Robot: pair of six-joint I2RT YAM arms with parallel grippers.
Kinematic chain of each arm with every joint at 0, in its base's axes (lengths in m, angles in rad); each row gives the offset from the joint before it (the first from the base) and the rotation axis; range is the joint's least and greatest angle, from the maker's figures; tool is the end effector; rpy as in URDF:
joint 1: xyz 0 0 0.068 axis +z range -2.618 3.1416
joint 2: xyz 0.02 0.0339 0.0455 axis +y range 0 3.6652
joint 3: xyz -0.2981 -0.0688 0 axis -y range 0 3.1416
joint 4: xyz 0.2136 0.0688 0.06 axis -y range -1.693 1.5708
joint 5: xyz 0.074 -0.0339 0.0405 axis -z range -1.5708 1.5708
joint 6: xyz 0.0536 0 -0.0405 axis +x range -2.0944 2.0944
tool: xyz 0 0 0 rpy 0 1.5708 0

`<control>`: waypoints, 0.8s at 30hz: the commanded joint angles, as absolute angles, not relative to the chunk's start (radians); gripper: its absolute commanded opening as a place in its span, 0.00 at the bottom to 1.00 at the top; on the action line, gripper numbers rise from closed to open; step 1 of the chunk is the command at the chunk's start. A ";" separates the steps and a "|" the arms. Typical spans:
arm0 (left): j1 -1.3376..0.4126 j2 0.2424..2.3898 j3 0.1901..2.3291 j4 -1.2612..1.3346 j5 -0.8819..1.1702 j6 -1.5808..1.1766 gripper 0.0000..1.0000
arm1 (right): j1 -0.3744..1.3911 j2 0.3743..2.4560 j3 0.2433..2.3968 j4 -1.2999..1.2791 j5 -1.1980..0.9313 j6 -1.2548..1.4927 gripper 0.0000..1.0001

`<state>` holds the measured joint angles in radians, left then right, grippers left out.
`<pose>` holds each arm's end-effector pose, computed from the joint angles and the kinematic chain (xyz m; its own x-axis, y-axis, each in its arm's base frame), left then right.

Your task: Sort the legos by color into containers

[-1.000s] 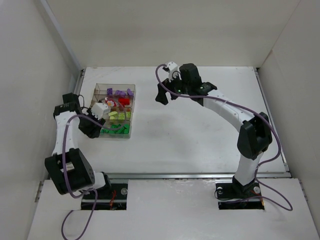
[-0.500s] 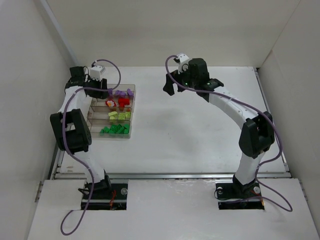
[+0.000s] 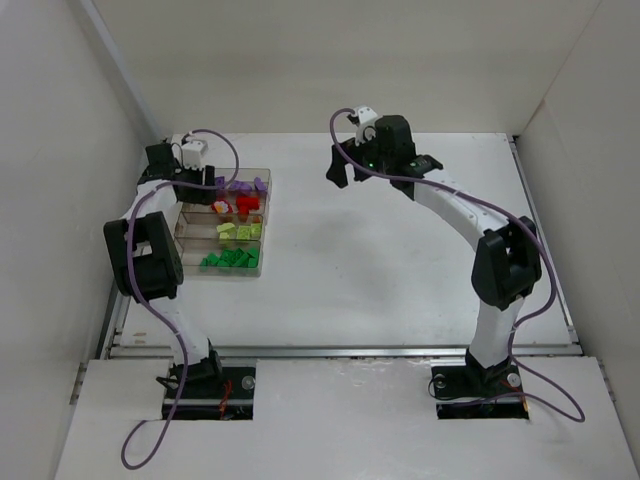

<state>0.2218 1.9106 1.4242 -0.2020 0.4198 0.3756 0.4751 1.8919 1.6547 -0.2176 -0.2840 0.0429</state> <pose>0.4254 0.0735 0.2696 -0.5376 0.2222 -0.8134 0.3261 0.9444 0.0424 0.3920 0.2185 0.3494 -0.4187 -0.1691 -0.8922 -0.6456 0.7464 0.1615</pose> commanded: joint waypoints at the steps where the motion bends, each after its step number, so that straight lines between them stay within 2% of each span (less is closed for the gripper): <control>1: 0.224 1.853 1.391 -0.143 0.403 0.367 0.59 | 0.471 1.890 1.713 -0.175 -0.278 0.058 1.00; 4: 0.224 1.844 1.391 -0.143 0.394 0.345 0.67 | 0.471 1.890 1.723 -0.175 -0.278 0.058 1.00; 6: 0.224 1.833 1.401 -0.143 0.394 0.334 0.96 | 0.471 1.879 1.723 -0.175 -0.268 0.058 1.00; 7: 0.224 1.818 1.401 -0.143 0.384 0.334 1.00 | 0.471 1.868 1.712 -0.175 -0.259 0.058 1.00; 13: 0.224 1.726 1.437 -0.133 0.313 0.273 1.00 | 0.436 1.793 1.669 -0.175 -0.195 0.100 1.00; 15: 0.224 1.698 1.460 -0.133 0.212 0.235 1.00 | 0.414 1.743 1.649 -0.166 -0.140 0.152 1.00; 17: 0.224 1.664 1.480 -0.144 0.096 0.222 1.00 | 0.364 1.680 1.600 -0.166 0.035 0.225 1.00; 18: 0.233 1.651 1.480 -0.135 -0.039 0.198 1.00 | 0.341 1.654 1.579 -0.166 0.105 0.263 1.00; 19: 0.244 1.614 1.462 -0.123 -0.102 0.186 1.00 | 0.287 1.625 1.551 -0.166 0.247 0.306 1.00; 21: 0.310 1.573 1.413 -0.112 -0.240 0.147 1.00 | 0.217 1.515 1.450 -0.166 0.336 0.414 1.00; 24: 0.432 1.500 1.341 -0.100 -0.293 0.043 1.00 | 0.086 1.348 1.307 -0.166 0.464 0.503 1.00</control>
